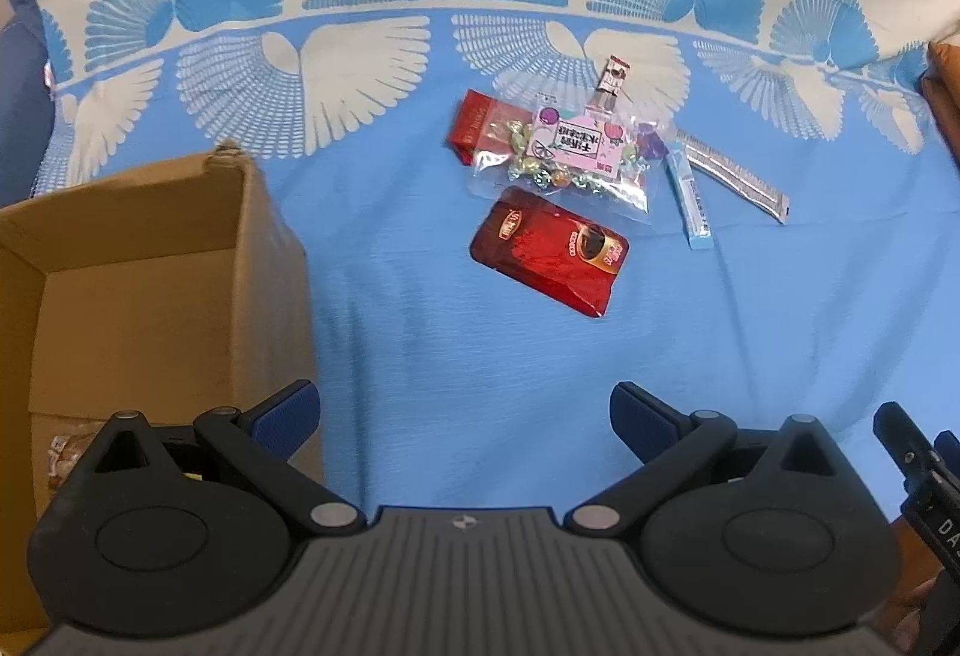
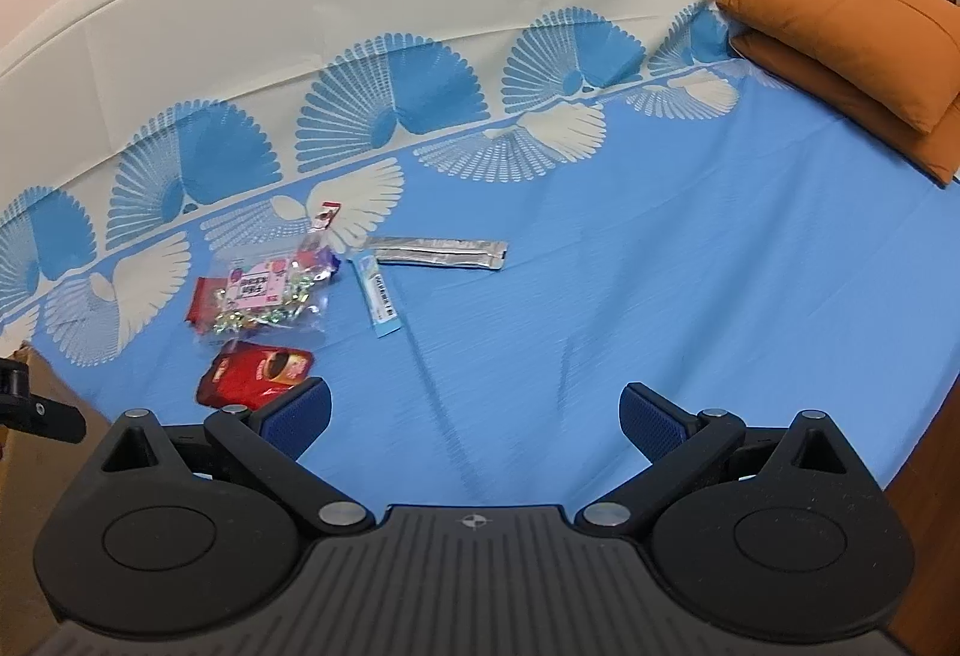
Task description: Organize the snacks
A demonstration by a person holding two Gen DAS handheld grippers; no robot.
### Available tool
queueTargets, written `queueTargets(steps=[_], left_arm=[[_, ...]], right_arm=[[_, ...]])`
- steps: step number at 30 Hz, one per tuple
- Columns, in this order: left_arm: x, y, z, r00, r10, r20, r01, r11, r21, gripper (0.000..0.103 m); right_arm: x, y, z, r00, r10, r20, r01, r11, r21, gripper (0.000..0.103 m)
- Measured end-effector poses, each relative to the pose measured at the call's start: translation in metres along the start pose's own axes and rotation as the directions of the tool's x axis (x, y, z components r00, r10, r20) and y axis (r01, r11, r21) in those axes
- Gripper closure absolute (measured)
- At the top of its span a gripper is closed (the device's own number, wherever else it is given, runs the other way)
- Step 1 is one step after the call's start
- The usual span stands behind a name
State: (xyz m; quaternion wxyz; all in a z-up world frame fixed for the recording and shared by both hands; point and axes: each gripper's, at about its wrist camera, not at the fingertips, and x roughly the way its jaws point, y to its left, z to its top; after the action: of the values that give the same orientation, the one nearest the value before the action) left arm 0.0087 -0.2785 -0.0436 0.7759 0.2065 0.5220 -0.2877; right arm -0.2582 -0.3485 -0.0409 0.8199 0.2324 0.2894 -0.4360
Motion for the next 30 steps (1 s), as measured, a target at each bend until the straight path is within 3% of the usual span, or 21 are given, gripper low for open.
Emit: queueTargets(steps=[18, 24, 27, 30], left_arm=[[0.056, -0.035, 0.026, 0.999, 0.005, -0.032, -0.004, 1.0, 0.024, 0.0], [0.089, -0.033, 0.052, 0.993, -0.081, -0.08, 0.073, 0.993, -0.096, 0.0], [0.113, -0.036, 0.068, 0.982, -0.15, -0.119, 0.129, 0.978, -0.166, 0.0], [0.133, -0.046, 0.075, 0.98, -0.147, -0.133, 0.119, 0.973, -0.2, 0.0]], right_arm=[[0.046, -0.019, 0.011, 1.0, -0.025, -0.007, 0.025, 1.0, -0.005, 0.001], [0.07, -0.02, 0.02, 1.0, -0.019, -0.004, 0.019, 0.997, -0.076, 0.001], [0.092, -0.018, 0.029, 1.0, 0.002, -0.001, -0.003, 0.989, -0.147, 0.001], [0.124, -0.011, 0.04, 1.0, 0.011, 0.001, -0.01, 0.967, -0.253, 0.001]])
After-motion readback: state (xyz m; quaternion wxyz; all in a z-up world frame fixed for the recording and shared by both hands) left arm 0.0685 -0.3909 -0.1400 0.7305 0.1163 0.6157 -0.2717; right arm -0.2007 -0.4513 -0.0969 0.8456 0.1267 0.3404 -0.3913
